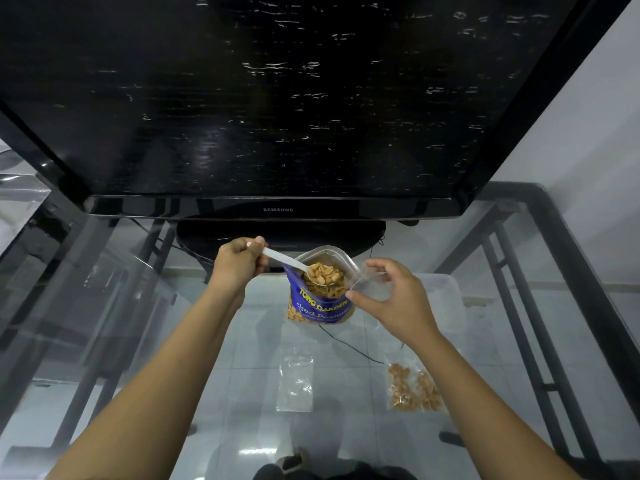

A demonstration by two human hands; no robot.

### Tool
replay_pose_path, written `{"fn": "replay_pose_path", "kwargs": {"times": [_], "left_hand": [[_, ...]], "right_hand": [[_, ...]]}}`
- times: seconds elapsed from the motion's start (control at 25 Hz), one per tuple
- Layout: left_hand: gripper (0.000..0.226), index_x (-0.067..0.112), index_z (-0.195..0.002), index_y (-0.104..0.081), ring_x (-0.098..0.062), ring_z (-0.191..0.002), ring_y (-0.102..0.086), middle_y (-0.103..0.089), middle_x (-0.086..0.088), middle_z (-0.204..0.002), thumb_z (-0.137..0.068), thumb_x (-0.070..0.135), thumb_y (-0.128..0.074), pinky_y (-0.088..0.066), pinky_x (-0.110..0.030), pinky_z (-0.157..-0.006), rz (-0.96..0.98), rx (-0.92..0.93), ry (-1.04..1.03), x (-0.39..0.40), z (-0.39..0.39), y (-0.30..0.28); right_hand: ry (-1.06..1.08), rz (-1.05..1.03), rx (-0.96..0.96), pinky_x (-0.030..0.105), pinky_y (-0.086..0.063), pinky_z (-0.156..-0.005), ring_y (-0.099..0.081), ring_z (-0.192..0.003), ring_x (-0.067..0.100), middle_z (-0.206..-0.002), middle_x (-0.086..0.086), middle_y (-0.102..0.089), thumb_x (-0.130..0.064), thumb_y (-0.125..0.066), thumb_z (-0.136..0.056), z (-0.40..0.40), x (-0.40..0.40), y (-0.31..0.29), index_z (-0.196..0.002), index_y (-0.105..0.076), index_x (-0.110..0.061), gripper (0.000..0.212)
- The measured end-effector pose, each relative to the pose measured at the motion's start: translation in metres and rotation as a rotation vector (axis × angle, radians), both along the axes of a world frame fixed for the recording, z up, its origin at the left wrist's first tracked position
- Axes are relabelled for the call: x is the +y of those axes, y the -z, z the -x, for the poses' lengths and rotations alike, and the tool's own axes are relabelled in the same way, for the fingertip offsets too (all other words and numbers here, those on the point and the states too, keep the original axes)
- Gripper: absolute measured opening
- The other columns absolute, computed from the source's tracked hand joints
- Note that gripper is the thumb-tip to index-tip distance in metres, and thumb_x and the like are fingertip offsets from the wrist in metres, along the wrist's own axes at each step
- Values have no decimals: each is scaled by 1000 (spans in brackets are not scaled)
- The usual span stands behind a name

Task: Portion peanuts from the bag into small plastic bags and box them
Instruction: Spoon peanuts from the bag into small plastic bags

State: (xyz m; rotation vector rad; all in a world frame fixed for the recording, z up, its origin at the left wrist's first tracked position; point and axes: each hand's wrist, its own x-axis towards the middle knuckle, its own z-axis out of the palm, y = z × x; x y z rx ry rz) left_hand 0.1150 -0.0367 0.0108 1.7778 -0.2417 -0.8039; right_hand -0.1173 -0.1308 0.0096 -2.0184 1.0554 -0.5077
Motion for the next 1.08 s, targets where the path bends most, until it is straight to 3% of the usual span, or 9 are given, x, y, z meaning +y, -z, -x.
{"fn": "replay_pose_path", "kwargs": {"times": [0.16,0.36,0.44,0.56,0.68,0.76,0.84,0.96,1.08], "left_hand": [[27,14,-71,-57,-12,-52,-41,-46,-4,-59,-96,20,-47,-38,-21,-52,47,-2,-22,-2,-7,-6],[25,14,-73,-60,-11,-55,-44,-49,-3,-60,-95,21,-49,-40,-22,-59,85,-2,8,-9,-13,-24],[24,15,-75,-61,-10,-57,-46,-51,-2,-61,-95,22,-49,-42,-21,-59,91,-45,75,-15,-7,-35],[22,19,-76,-64,-10,-61,-53,-57,-2,-65,-93,25,-52,-46,-24,-64,134,-241,226,-21,9,-63],[17,20,-83,-68,-16,-65,-60,-66,-6,-70,-91,30,-56,-49,-27,-65,152,-617,440,-19,28,-95],[16,22,-82,-69,-14,-63,-59,-67,-5,-69,-89,31,-59,-47,-27,-64,182,-797,463,-16,32,-111],[15,24,-81,-69,-11,-63,-58,-66,-4,-68,-89,31,-59,-47,-28,-63,252,-780,373,-14,23,-114],[16,25,-77,-67,-8,-62,-58,-63,-1,-66,-89,28,-58,-48,-25,-61,336,-509,161,-15,4,-99],[15,23,-76,-68,0,-58,-57,-63,1,-65,-89,24,-59,-48,-18,-61,180,-546,272,-15,9,-63]], "right_hand": [[-21,96,98,20,-42,-73,-53,-95,7,-108,-10,-59,-44,-76,-68,-11,-3,-4,-112,-57,-22,53],[-73,125,99,28,-49,-75,-55,-95,12,-106,-6,-62,-44,-76,-67,-21,-4,-5,-110,-57,-22,51],[-70,121,56,25,-49,-75,-55,-96,10,-105,-8,-62,-44,-76,-67,-26,0,-5,-109,-56,-24,51],[-3,56,-92,12,-44,-73,-56,-92,1,-97,-17,-61,-39,-79,-67,-32,9,-9,-104,-57,-28,45],[88,-10,-231,16,-50,-72,-61,-86,0,-93,-18,-63,-39,-80,-65,-38,17,-13,-99,-55,-33,43],[145,-25,-283,21,-53,-69,-62,-84,2,-94,-16,-64,-39,-80,-66,-41,18,-15,-99,-56,-32,42],[168,-25,-286,22,-53,-67,-61,-84,2,-95,-15,-64,-39,-78,-68,-40,15,-15,-102,-56,-28,42],[206,-92,-300,16,-51,-67,-61,-85,3,-94,-17,-62,-38,-78,-70,-30,9,-14,-104,-54,-28,43],[250,-186,-323,19,-52,-67,-62,-87,9,-96,-14,-62,-35,-78,-71,-19,4,-7,-102,-54,-27,40]]}}
